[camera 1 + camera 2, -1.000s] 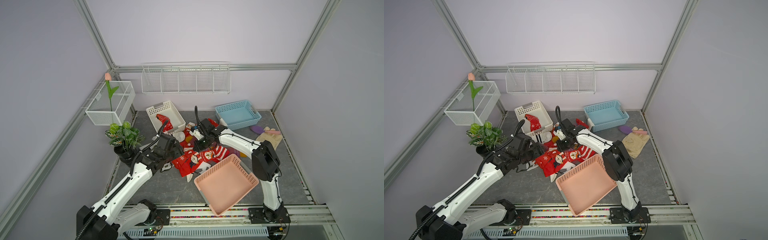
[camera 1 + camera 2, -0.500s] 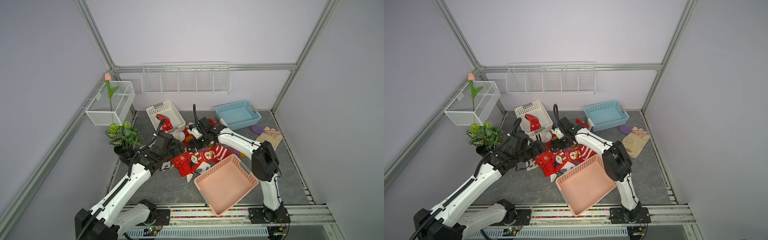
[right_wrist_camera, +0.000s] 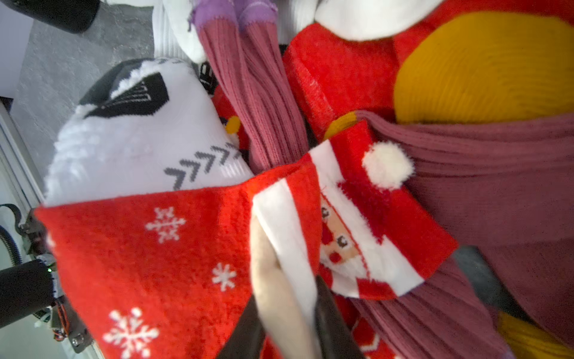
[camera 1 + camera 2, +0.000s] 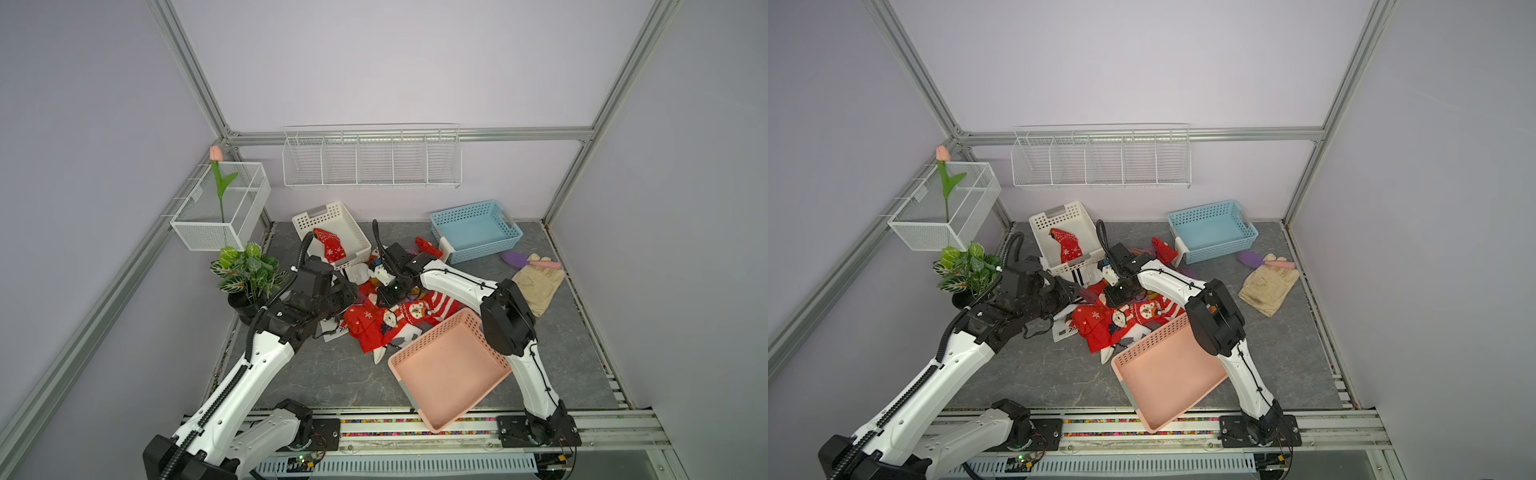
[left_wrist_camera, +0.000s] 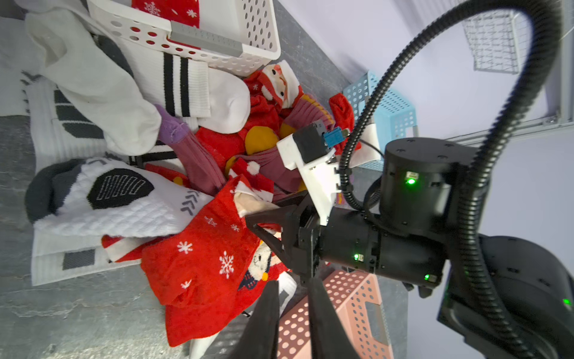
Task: Sort the socks into the basket by color
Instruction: Pick up the sock from the center of the board.
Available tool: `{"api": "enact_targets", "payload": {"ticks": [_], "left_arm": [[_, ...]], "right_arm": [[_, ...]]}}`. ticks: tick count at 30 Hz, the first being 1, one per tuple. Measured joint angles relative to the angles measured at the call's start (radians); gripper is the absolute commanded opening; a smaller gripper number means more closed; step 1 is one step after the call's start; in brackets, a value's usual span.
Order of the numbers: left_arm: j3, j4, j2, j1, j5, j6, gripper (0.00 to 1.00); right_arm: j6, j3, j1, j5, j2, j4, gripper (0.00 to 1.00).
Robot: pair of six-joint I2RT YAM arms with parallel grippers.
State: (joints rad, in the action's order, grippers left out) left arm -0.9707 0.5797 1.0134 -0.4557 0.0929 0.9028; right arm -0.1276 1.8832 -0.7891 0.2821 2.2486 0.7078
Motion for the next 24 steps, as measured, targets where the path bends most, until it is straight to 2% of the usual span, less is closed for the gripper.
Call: {"api": "enact_targets", "payload": {"ticks": [8,20,24], "left_arm": [[-0.053,-0.034,-0.011,0.011,0.068,0.033,0.00],[-0.052,-0.135,-0.034,0.031,0.122,0.113,0.00],[-0.044,-0.201,-0.049,0.032,0.151,0.140,0.23]], "right_arm": [[-0.006,-0.008,0.000,-0.010,-0.066,0.008,0.07],[-0.058,-0.091,0.019,0.041,-0.366,-0.047,0.07],[-0.080,-0.116,0.032,0.083,-0.426,-0.069,0.07]]}}
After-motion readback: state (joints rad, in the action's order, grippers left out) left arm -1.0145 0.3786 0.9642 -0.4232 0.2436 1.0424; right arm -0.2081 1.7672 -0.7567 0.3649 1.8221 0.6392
